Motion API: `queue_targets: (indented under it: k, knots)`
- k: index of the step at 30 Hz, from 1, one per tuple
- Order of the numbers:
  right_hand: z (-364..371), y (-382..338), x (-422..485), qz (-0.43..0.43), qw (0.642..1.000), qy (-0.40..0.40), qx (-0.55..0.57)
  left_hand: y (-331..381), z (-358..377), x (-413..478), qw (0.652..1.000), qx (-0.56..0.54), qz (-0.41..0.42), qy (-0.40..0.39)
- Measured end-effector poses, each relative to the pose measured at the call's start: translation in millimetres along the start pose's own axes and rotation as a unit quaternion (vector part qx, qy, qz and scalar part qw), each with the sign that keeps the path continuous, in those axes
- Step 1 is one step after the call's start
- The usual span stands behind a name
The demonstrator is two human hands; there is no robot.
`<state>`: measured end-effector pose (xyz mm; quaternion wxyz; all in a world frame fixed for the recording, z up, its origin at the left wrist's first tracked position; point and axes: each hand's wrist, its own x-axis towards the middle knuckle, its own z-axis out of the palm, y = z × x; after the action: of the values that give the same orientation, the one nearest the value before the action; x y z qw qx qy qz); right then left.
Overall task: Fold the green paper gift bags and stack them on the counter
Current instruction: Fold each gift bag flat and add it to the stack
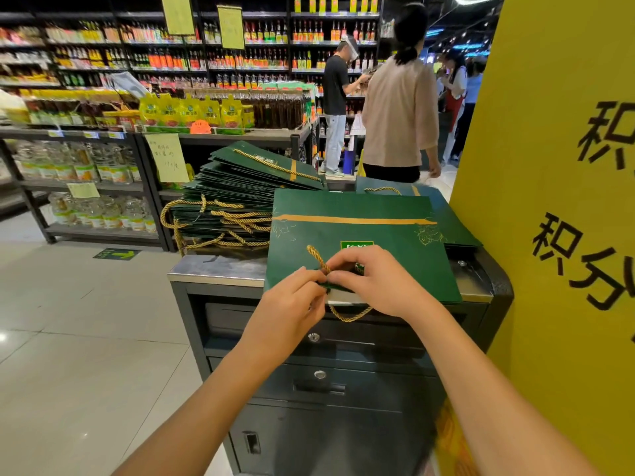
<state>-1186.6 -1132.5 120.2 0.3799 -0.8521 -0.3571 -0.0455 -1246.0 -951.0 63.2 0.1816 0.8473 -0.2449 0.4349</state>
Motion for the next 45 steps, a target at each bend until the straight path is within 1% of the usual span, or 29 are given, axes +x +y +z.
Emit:
queue_targets:
  k: [4,8,12,17,21,24,25,26,28,29,30,31,32,33,34,35,36,38,40,42,45]
  knots:
    - [-3.2,0.6,0.5,0.013,1.0,-0.006,0.008,-0.4,-0.3,1.7,0.999,-0.038,-0.032,-0.008]
    - [-6.7,1.6,2.0,0.02,0.999,-0.023,-0.01,-6.8,-0.8,-5.2,0.992,-0.087,-0.071,-0.052]
    - [-6.8,1.3,1.1,0.018,0.999,-0.026,-0.011,-5.8,-1.5,-6.9,0.99,-0.094,-0.077,-0.068]
    - [-5.7,2.2,1.1,0.034,0.999,-0.015,-0.007,-9.8,-8.8,-6.8,0.988,-0.104,-0.102,-0.059]
    - [-6.9,0.9,1.1,0.037,0.999,-0.005,0.008,-12.3,-12.9,-4.5,0.988,-0.088,-0.107,-0.074]
    - [-7.9,0.0,1.4,0.036,0.999,0.002,0.01,-14.4,-13.7,-5.5,0.993,-0.064,-0.086,-0.056]
    - [-7.8,-0.7,1.2,0.035,0.999,0.003,0.01,-14.8,-13.3,-8.1,0.992,-0.062,-0.1,-0.038]
    - [-7.9,-1.4,0.8,0.038,0.999,0.004,0.011,-13.3,-13.3,-11.0,0.989,-0.057,-0.133,-0.017]
    - [-8.8,-2.6,-0.4,0.049,0.999,0.005,0.022,-6.2,-15.1,-17.1,0.968,-0.043,-0.246,0.031]
    - [-9.7,-3.5,-1.3,0.056,0.998,0.006,0.031,-1.5,-16.4,-18.6,0.944,-0.052,-0.322,0.05]
    - [-10.6,-4.4,-2.0,0.062,0.997,0.006,0.038,1.7,-18.0,-18.8,0.907,-0.092,-0.406,0.058]
    - [-11.2,-5.4,-2.6,0.064,0.997,0.005,0.043,3.8,-20.3,-16.9,0.855,-0.159,-0.49,0.055]
    - [-11.3,-6.5,-3.1,0.066,0.997,0.006,0.045,5.3,-22.4,-14.8,0.79,-0.239,-0.563,0.045]
    - [-11.0,-7.3,-3.4,0.066,0.997,0.007,0.046,5.6,-23.5,-13.7,0.728,-0.31,-0.611,0.03]
    - [-10.9,-8.2,-3.9,0.064,0.997,0.01,0.048,5.7,-23.5,-14.4,0.689,-0.361,-0.628,0.014]
    - [-10.7,-9.1,-4.3,0.06,0.997,0.015,0.051,5.9,-23.4,-15.6,0.68,-0.392,-0.62,0.002]
    - [-11.0,-9.9,-5.0,0.056,0.997,0.02,0.057,7.2,-23.9,-16.0,0.688,-0.411,-0.598,-0.002]
    - [-12.9,-9.4,-6.9,0.046,0.996,0.036,0.068,10.7,-26.7,-12.9,0.706,-0.444,-0.552,0.015]
    - [-17.6,-5.8,-9.2,0.043,0.995,0.065,0.059,13.3,-31.7,-5.7,0.702,-0.472,-0.531,0.037]
    - [-25.3,-1.8,-9.7,0.026,0.993,0.111,0.017,12.8,-38.3,4.1,0.696,-0.487,-0.525,0.051]
    - [-40.5,3.6,-8.1,0.009,0.984,0.168,-0.064,2.7,-48.8,19.0,0.719,-0.465,-0.514,0.049]
